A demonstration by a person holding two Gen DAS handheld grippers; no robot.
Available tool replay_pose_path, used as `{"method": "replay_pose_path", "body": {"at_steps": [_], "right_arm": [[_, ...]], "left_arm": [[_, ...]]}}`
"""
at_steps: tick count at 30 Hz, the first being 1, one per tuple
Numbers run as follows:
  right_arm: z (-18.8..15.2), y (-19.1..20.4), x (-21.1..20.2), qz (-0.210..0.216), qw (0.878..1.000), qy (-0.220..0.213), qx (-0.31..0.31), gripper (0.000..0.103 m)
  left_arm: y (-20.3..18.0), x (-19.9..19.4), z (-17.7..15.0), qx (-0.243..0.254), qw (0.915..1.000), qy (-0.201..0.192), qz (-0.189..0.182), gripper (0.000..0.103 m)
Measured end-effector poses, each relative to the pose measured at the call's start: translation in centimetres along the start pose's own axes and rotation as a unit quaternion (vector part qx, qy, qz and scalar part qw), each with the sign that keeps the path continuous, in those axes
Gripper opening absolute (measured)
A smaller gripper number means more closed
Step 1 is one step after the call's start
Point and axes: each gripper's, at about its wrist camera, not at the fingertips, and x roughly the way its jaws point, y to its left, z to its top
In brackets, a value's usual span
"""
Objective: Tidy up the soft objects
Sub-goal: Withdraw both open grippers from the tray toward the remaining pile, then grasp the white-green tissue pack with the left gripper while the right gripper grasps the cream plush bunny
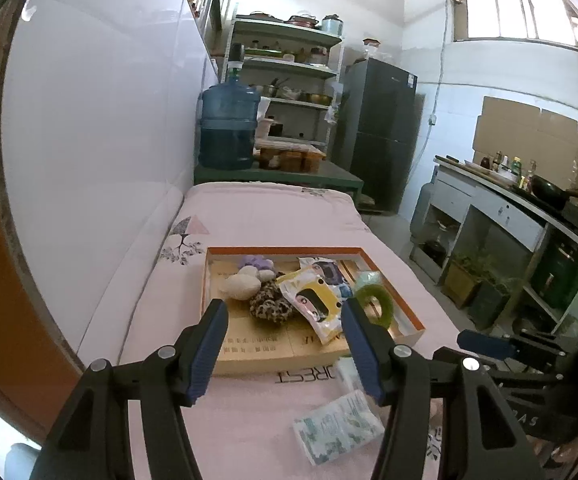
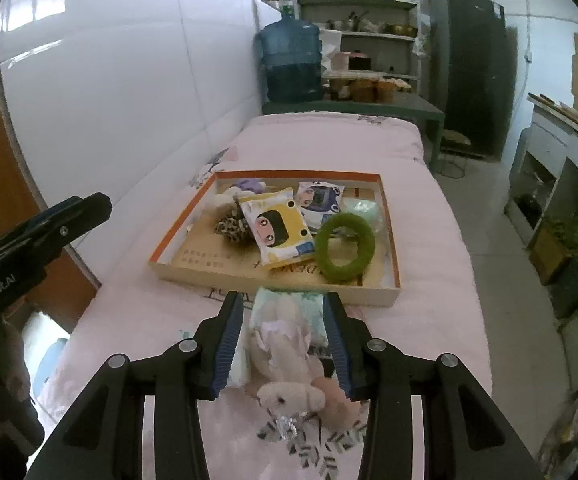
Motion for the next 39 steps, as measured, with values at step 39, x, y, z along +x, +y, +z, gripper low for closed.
{"method": "replay_pose_path", "body": {"at_steps": [39], "right_arm": [[-7.7,-2.1,1.0,0.006,0.998,0.065,0.025,0.056]], "left_arm": [[-1.6,1.5,-7.7,0.008,0.9953,0.077,-0.058,0.059]]}}
